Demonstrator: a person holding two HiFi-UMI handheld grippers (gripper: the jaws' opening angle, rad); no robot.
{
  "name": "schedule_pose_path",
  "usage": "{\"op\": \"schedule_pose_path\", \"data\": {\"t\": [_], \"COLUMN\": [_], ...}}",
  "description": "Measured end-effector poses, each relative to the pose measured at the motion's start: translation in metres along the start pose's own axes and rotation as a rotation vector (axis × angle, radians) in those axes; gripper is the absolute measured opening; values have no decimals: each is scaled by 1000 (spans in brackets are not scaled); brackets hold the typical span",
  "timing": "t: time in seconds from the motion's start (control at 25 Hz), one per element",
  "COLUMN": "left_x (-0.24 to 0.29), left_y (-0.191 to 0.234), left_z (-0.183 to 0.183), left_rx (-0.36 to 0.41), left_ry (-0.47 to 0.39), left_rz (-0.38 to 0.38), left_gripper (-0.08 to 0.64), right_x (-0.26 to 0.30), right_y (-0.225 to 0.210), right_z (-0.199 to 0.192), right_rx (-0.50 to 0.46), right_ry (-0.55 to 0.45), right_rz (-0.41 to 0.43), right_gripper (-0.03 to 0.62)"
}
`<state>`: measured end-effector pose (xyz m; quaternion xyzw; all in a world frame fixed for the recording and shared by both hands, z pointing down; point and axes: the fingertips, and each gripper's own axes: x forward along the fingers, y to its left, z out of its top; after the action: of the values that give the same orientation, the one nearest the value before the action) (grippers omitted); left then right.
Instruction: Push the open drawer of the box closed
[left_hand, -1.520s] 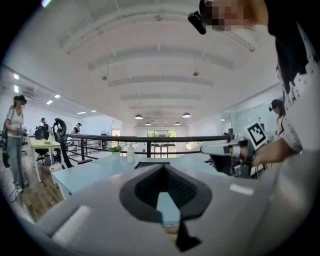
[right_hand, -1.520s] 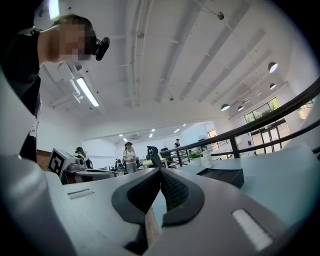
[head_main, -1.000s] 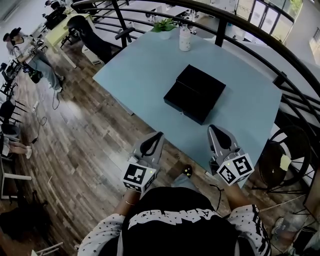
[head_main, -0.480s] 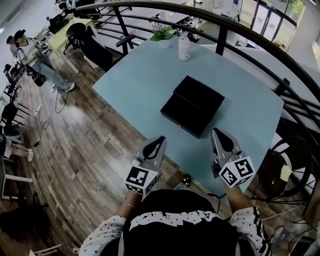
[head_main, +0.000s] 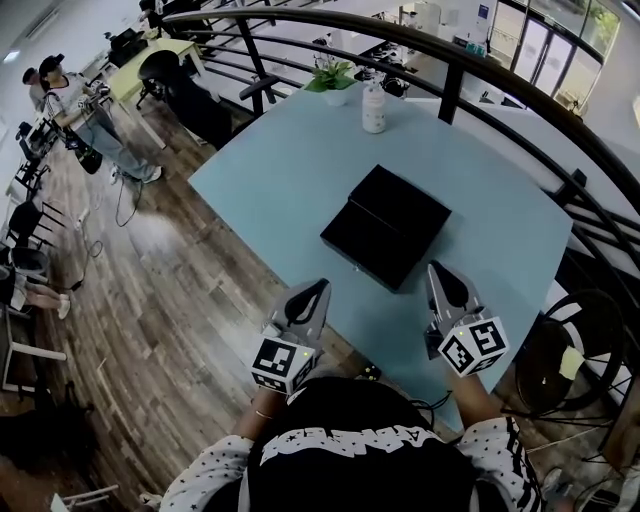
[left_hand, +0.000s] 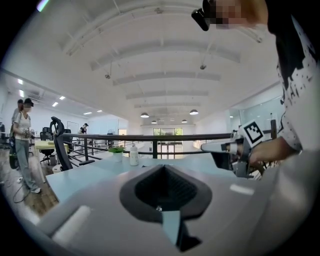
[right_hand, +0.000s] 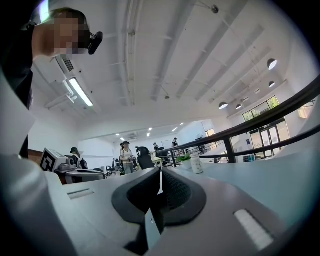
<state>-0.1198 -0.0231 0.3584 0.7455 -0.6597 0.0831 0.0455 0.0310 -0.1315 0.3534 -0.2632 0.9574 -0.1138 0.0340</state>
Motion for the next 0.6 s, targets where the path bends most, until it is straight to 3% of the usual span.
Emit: {"op": "schedule_pose_path", "data": {"t": [0.28, 0.6], "left_x": [14, 57], "left_y": [5, 1], "left_z": [-24, -48], "left_rx": [-8, -17], "left_ry": [57, 108], "left_rz": [-14, -85], "left_gripper": [0, 0], "right_x": [7, 17], "right_y": [-18, -57], "right_z": [-7, -16], "right_rx": [-21, -6], "right_ry": [5, 26], "right_rz": [-60, -157], "right_gripper": [-3, 9]}}
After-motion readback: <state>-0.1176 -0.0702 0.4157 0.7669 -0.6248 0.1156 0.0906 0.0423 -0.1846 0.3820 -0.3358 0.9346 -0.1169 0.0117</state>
